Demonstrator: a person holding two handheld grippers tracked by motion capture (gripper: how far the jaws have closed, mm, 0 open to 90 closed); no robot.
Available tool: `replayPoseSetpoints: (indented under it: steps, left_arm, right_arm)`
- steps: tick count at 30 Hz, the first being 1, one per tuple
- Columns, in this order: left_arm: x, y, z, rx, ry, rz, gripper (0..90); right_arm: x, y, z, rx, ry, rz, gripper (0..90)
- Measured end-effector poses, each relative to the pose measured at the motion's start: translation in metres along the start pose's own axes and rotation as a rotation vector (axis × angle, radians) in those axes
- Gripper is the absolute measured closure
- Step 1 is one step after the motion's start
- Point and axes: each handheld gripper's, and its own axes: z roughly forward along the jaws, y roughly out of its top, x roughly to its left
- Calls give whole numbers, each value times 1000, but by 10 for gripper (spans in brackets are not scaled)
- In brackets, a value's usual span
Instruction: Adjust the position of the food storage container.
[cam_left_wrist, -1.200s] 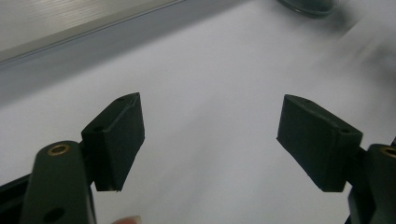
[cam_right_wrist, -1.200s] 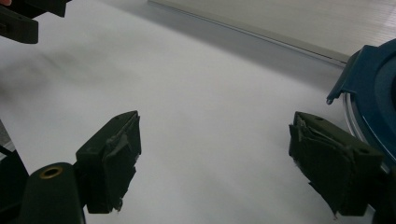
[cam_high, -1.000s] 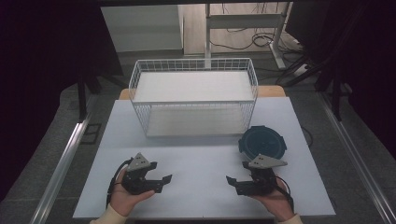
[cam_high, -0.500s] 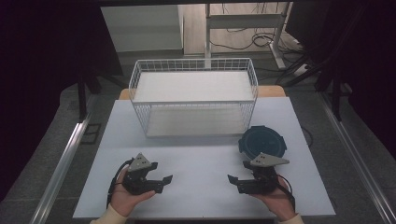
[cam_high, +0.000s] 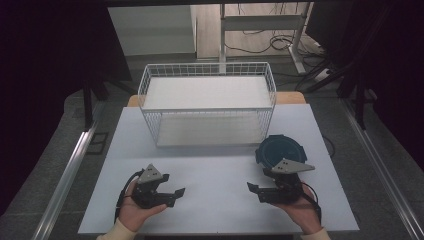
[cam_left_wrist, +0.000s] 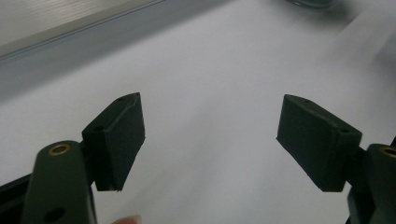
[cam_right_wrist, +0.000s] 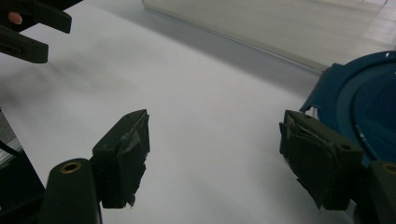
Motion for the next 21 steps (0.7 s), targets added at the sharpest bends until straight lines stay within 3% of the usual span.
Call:
replayPoseSetpoints:
  steps: [9, 21]
  left_arm:
    - [2, 1, -1, 1, 4, 2, 227]
    - [1, 1, 1, 7, 6, 3, 224]
  right_arm:
    - [-12, 11, -15, -16, -21, 3, 279]
    - [-42, 27, -31, -26, -78, 19, 340]
